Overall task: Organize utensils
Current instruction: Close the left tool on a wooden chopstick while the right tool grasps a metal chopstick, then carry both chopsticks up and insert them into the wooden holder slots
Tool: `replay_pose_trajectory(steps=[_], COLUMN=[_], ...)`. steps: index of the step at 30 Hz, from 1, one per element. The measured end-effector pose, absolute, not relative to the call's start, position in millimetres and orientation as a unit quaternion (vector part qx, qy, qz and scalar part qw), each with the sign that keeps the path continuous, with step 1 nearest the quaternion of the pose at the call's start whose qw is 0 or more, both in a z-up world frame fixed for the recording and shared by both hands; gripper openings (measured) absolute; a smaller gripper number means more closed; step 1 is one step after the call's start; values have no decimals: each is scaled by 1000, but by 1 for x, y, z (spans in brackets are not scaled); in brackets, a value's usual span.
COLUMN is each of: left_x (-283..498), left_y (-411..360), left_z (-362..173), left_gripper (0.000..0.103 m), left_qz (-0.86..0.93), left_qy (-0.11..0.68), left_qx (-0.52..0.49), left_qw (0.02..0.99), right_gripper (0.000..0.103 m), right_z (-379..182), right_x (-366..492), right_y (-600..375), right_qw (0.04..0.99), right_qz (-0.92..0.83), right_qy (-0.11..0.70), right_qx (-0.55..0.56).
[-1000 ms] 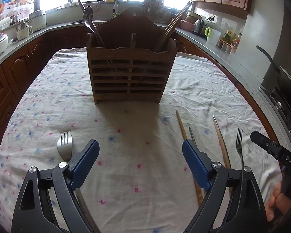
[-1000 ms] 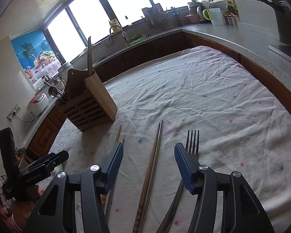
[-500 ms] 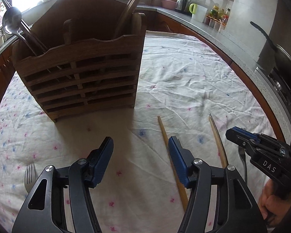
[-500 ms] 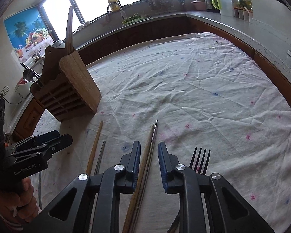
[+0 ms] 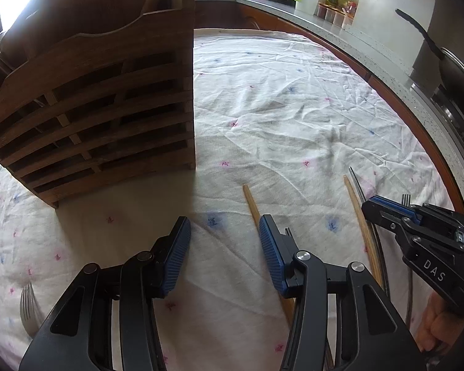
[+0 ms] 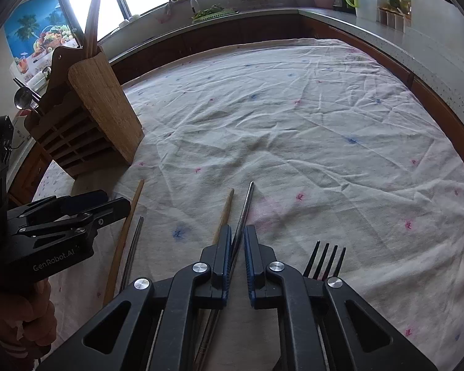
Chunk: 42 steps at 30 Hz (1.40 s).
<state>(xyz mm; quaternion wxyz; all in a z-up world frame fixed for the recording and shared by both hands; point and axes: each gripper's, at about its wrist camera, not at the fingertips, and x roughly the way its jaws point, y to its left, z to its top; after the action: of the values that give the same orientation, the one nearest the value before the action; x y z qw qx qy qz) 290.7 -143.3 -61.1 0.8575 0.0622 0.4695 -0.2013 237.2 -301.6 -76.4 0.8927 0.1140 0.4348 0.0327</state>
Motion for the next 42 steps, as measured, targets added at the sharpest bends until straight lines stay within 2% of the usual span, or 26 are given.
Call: replay_pose_trajectory(steps=[3,7,17,28,31,32,33,38,42], left_x=[289,292,305,299,294,292,289,292,284], left_y=[-142,-139,-130,-172,-177,-179,-183,-166,-141], left_z=[-61,-58,-53,-64,-63,-63,-63,-59,-44], left_gripper=[35,35,35,35,21,13,10,5,4], left_qz=[-203,-203,-219,-197,-206,-210,-210,-221,-225], left_qy=[473,481,497,464,461,459,456,468,461], left_qx=[80,75,12,128,138,143,147,97,60], left_qw=[854,850,839,854,852,852,852,850,856], right_gripper=[8,14,11,12,13,13,12,5,5], right_z=[-75,-73,-75,-77,-77,-77,-77,-76,-66], right_x=[243,254,260,267,267,267,267,263,250], right_y=[-300,-296,-306,-300,-297,-295,-294,-303,-308], right_qw=[892,892,890,893,895,896,896,890,890], right_qz=[35,40,45,60,58,56,54,57,70], right_qy=[437,440,438,437,436,436,435,435,421], right_qx=[109,97,117,86,76,70,70,122,157])
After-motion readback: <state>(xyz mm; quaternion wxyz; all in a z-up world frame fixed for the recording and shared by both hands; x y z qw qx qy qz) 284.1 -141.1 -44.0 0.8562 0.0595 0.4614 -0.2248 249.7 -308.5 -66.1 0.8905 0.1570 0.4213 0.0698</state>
